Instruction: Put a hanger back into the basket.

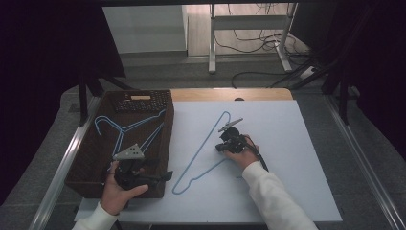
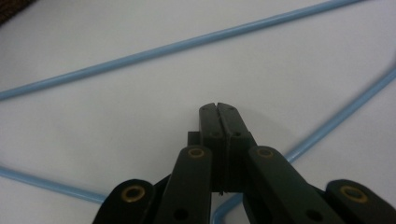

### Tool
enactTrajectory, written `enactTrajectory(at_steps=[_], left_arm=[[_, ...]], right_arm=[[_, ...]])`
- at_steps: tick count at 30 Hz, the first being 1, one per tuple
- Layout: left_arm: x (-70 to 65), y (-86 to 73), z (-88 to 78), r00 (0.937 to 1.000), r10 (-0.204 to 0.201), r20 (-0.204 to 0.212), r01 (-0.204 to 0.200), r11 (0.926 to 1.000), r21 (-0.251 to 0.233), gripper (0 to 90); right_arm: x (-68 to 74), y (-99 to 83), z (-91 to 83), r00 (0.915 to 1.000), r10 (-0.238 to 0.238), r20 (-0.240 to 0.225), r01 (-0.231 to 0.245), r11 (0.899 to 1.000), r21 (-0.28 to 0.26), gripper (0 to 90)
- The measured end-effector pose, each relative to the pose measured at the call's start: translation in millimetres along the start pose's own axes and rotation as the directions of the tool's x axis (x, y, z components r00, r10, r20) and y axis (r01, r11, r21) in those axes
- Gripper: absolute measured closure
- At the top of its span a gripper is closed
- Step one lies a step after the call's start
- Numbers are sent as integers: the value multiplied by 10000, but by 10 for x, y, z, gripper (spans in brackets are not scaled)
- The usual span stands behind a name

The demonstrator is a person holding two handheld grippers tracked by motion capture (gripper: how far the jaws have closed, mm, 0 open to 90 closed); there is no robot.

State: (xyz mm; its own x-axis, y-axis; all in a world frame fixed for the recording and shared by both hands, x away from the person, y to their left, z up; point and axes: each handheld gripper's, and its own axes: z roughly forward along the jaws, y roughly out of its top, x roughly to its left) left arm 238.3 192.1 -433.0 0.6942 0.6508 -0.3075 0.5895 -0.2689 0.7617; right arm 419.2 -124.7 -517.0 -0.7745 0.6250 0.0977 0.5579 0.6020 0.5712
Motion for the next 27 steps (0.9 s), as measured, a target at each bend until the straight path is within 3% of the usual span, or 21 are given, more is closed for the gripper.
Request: enactTrajectory(at_steps=[7,16,22,27], left_arm=[[-10,1,6,10000,25,9,-25,10000,22,236],[-30,10,7,9999,96,30,-96,10000,27,237],[-48,20,19,9999,143,39,-143,9999,51,237],[-55,25,22,9999,164,51,-164,9999,48,238]], right_arm=[[-18,-72,-96,9985,148,520,-163,9995,286,897],[95,-391,-325,9972,327,670,-351,9988,341,897],[97,-631,-510,9921,943,825,-972,9947,328,897],[195,-810,-641,9869,1163,1117,-1211,9919,372,897]])
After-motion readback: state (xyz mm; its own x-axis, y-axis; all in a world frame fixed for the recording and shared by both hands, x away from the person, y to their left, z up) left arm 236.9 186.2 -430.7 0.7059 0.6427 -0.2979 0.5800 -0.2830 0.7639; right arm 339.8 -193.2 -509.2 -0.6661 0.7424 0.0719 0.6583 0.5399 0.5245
